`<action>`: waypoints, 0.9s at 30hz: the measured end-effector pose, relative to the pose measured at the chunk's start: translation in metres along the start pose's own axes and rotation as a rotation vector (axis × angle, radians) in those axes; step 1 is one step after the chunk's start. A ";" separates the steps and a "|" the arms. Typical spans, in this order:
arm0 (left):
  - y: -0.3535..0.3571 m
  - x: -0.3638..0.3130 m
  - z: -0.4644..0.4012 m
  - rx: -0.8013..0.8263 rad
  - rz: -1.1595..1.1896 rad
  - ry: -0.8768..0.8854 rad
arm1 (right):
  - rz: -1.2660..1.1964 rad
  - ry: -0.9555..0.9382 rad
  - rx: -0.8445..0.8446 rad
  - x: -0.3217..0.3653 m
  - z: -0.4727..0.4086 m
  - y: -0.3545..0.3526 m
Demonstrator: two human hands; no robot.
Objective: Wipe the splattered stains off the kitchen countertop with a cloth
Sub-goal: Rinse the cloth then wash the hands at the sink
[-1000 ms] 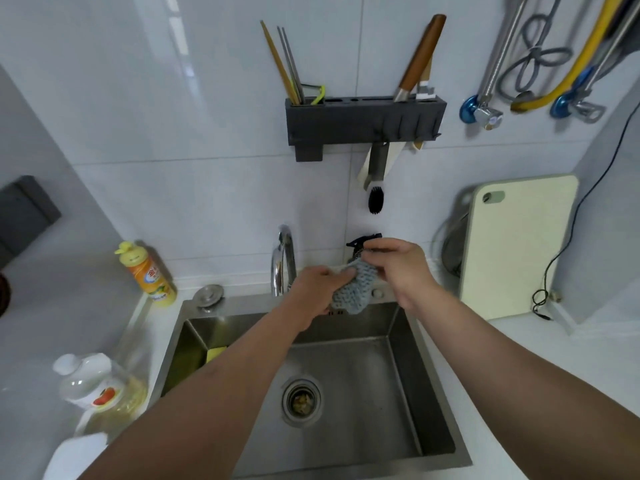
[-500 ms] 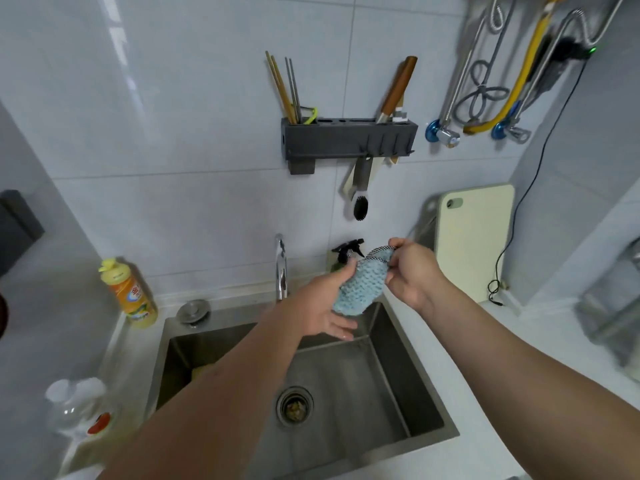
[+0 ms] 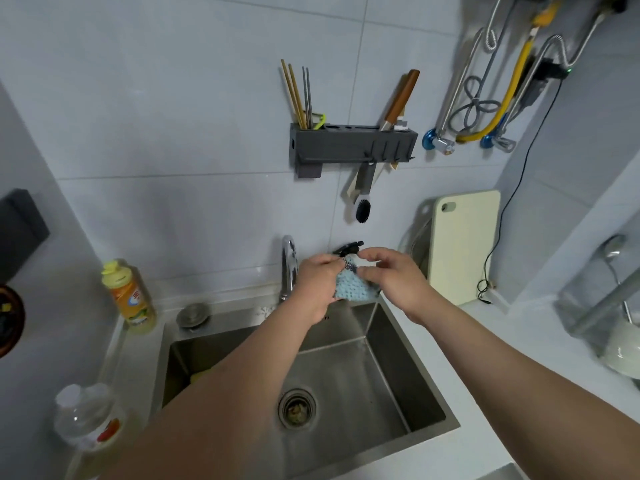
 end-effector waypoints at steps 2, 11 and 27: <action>0.000 -0.009 0.001 -0.013 -0.084 0.097 | -0.055 -0.020 -0.012 0.004 0.002 0.005; 0.002 -0.012 -0.001 0.077 -0.090 0.069 | -0.060 0.056 -0.183 0.019 -0.008 0.001; 0.051 -0.086 -0.009 0.156 -0.179 0.206 | -0.274 -0.071 -0.106 0.043 -0.035 -0.039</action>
Point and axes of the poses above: each hand's wrist, its own z-axis away from the middle knuckle, its own y-axis out of the palm, x = y × z, the point moved 2 cm from there along -z, towards the middle knuckle, and after that the axes turned 8 degrees about -z, right-handed, at the moved point
